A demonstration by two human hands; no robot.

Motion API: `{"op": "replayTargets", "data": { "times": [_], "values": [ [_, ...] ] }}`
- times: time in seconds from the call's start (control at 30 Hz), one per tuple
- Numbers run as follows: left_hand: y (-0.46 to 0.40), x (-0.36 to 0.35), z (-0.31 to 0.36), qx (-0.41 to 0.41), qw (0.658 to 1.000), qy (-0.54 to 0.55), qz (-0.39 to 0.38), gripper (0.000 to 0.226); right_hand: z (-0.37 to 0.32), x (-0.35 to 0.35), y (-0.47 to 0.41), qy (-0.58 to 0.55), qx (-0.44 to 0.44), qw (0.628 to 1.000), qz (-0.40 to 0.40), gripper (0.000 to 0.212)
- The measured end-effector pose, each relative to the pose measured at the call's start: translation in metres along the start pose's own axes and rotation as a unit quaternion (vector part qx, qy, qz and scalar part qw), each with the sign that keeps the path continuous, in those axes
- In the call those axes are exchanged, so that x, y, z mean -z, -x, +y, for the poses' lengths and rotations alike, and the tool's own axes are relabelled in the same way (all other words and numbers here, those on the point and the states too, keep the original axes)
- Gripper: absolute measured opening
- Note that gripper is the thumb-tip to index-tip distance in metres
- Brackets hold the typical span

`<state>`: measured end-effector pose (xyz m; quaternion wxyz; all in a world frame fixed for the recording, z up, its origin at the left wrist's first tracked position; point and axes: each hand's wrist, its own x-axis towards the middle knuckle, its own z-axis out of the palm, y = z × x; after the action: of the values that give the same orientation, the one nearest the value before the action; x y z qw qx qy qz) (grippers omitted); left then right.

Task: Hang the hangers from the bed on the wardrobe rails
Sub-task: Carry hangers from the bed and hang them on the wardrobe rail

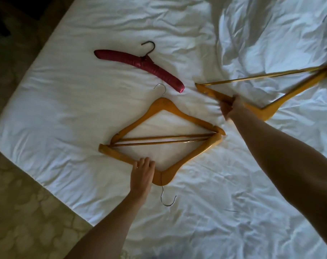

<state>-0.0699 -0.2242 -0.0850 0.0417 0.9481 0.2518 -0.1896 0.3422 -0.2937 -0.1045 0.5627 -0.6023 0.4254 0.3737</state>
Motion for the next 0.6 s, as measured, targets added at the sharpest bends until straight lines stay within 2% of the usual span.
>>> {"op": "replayTargets", "data": {
  "times": [0.1, 0.2, 0.3, 0.4, 0.5, 0.6],
  "values": [
    [0.003, -0.003, -0.005, -0.027, 1.0, 0.01, -0.009, 0.026, 0.009, 0.012, -0.001, -0.009, -0.011, 1.0, 0.007, 0.029],
    [0.016, 0.009, -0.008, -0.063, 0.994, 0.05, -0.068, 0.044, 0.024, 0.043, 0.018, -0.019, -0.022, 0.999, 0.04, 0.025],
    [0.036, 0.033, -0.005, -0.066, 0.987, 0.126, -0.071, 0.042, 0.045, 0.092, 0.043, 0.007, -0.009, 0.997, 0.073, 0.024],
    [0.062, 0.062, 0.006, -0.003, 0.968, 0.244, -0.054, 0.032, 0.066, 0.148, 0.088, 0.013, 0.022, 0.991, 0.128, 0.018],
    [0.087, 0.086, 0.021, 0.068, 0.941, 0.303, -0.133, 0.037, 0.09, 0.197, 0.143, 0.035, 0.091, 0.981, 0.17, 0.018],
    [0.112, 0.112, 0.042, 0.117, 0.895, 0.405, -0.146, 0.017, 0.115, 0.233, 0.197, 0.079, 0.172, 0.967, 0.173, 0.02]
  ]
}}
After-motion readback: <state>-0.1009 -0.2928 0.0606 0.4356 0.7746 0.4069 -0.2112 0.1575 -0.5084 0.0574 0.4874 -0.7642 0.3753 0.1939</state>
